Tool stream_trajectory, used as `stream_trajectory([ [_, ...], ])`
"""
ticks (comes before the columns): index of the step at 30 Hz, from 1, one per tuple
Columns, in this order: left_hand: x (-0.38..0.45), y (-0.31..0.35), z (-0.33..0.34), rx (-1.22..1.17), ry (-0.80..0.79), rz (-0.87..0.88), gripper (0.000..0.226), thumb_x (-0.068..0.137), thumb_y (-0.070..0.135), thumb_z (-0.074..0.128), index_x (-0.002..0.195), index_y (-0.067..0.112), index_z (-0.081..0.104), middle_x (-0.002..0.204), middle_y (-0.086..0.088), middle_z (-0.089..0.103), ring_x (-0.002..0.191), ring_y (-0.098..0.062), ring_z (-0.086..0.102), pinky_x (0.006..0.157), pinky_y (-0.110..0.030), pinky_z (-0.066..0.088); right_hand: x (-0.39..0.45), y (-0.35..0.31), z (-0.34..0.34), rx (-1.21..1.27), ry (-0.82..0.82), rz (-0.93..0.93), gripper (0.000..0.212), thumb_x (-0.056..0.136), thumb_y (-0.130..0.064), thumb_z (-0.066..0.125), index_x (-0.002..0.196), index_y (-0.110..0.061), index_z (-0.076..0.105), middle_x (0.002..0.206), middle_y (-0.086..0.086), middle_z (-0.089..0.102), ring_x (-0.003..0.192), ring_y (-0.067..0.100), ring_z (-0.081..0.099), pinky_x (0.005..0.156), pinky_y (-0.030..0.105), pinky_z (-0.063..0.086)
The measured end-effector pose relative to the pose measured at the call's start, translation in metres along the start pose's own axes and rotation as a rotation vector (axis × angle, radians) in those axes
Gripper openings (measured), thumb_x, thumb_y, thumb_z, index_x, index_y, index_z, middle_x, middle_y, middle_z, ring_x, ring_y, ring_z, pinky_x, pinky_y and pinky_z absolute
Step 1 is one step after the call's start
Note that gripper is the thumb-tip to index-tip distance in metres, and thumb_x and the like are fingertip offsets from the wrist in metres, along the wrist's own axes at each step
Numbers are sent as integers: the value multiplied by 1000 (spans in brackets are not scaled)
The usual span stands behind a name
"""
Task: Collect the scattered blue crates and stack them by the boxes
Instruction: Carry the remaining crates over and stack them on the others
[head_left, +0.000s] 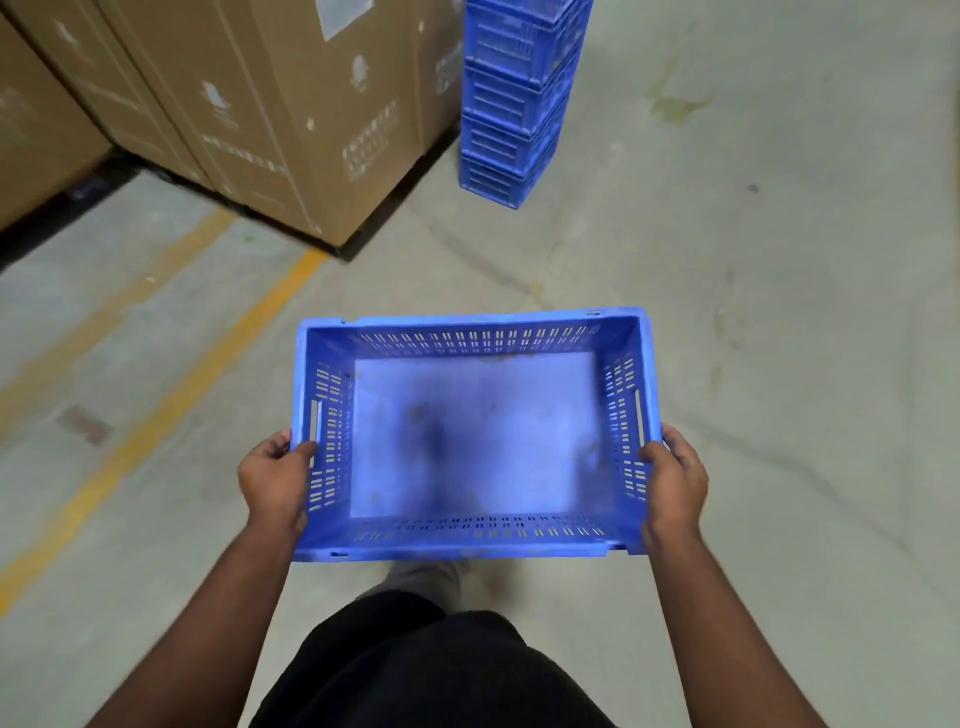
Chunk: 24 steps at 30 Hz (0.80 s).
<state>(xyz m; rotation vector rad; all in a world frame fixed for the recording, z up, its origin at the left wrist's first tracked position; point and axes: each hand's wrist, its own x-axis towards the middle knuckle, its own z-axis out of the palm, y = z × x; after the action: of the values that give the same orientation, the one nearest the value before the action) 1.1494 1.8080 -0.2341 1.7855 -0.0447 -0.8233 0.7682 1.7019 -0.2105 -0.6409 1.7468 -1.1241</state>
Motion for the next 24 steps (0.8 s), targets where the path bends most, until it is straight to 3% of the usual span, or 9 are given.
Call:
stream_trajectory([
  [4,48,39,94,-15,-55,-19,17,89,-2,64,86,15,69,92,-15,70,64,-23,66,66,-38,60,72,-44,26,58,60,36,36,66,-16,62,90,-38,78,114,13,74,86,25,65,91,51,57],
  [6,65,64,141,-12,-100,-24,18,89,-3,63,87,14,69,84,-10,70,55,-15,67,57,-33,60,106,-74,37,104,95,32,33,69,-13,61,93,-28,77,95,8,74,80,24,60,81,44,55],
  [8,77,90,185,17,-132,-14,18,88,-4,62,90,11,71,84,-10,71,58,-18,68,63,-36,60,141,-102,45,126,120,33,33,71,-12,58,97,-21,77,84,2,68,76,22,56,76,37,50],
  [12,95,140,275,16,-181,-9,19,88,-4,63,83,13,69,86,-13,70,70,-26,65,71,-40,59,215,-145,56,144,150,38,52,61,-25,59,109,-13,74,91,2,68,82,20,58,82,40,51],
  [14,109,156,323,34,-180,8,18,88,-2,63,81,14,68,85,-13,70,70,-27,65,71,-40,58,255,-164,67,177,151,26,49,61,-24,58,106,-9,72,88,1,64,79,20,54,75,36,47],
  [17,130,175,403,25,-153,23,12,88,-1,63,90,9,70,82,-10,70,64,-25,65,63,-35,60,326,-190,80,218,137,27,35,64,-19,56,95,-11,72,82,-1,61,73,19,52,71,33,45],
  [21,141,200,518,-14,-122,10,18,90,0,63,80,15,66,80,-8,69,63,-23,65,67,-35,59,435,-239,92,235,77,4,12,71,-12,53,70,-20,62,69,-7,55,63,16,47,60,27,41],
  [24,141,221,588,-17,-41,29,20,89,0,64,76,16,65,77,-6,68,60,-20,63,65,-34,59,506,-286,98,203,51,-9,14,66,-17,54,77,-25,60,75,-7,55,74,16,47,66,31,41],
])
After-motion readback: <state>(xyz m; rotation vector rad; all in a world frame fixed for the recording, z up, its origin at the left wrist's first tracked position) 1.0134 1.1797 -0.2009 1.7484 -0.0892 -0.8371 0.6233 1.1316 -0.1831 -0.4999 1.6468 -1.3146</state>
